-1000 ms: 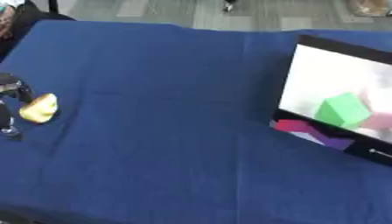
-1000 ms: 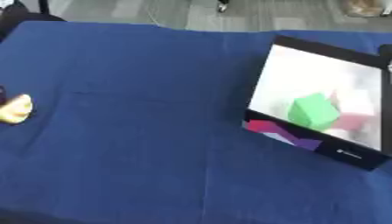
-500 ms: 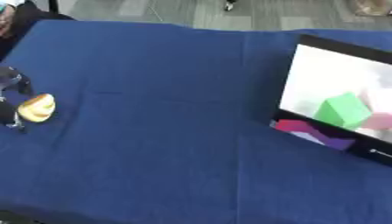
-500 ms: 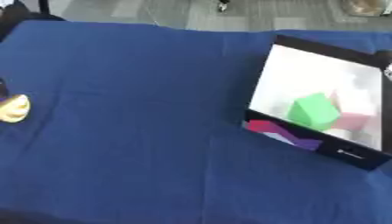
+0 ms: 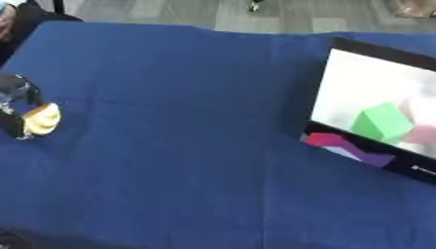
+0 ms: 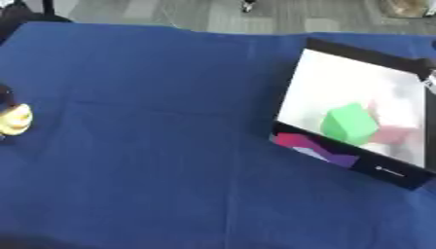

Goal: Pick up the objects with one hand, pass them to the other hand, and then place them into the box on the other side of the table.

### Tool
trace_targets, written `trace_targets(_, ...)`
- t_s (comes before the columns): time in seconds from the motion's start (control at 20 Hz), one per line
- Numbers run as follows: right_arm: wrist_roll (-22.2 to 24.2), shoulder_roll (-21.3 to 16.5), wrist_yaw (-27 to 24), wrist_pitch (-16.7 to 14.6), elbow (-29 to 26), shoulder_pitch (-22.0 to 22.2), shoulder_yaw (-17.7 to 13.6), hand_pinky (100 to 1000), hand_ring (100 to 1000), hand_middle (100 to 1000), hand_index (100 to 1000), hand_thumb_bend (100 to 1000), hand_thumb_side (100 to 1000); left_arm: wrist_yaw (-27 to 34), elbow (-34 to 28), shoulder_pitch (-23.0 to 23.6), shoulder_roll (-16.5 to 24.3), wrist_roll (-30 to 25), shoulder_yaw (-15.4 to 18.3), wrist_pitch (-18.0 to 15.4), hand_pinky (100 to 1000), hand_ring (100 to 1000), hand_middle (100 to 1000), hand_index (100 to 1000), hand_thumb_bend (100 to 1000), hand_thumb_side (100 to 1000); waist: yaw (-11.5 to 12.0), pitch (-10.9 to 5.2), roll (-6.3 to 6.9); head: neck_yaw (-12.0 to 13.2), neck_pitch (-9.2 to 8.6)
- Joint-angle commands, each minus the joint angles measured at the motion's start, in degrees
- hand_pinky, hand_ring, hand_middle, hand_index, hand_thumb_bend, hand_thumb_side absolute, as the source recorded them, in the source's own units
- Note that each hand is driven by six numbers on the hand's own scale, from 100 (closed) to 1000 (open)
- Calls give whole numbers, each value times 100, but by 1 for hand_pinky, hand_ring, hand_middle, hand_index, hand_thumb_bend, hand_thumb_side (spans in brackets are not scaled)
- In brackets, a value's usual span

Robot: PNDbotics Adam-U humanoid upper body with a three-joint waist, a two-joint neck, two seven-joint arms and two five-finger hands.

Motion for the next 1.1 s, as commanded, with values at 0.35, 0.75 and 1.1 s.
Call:
trace_targets(0.35,24,-145,19,-19,-90,2,-46,860,843,697,920,334,248,224,-61,-129,71,-196,47,100,722,723,585,548,418,100,-4,-39,-54,-30,8)
trace_targets(0.75,-19,-171,62,7,-90,111,-69,860,843,697,921,332,251,763,-612,-271,472,-1084,-40,153,708,699,562,532,488,100,62,-104,-2,-99,63)
trace_targets(1.1,-24,-186,65,2,-90,154,-78,861,844,697,921,327,251,872,-908,-305,582,-1440,-94,230,702,692,557,530,497,100,71,-141,15,-119,74)
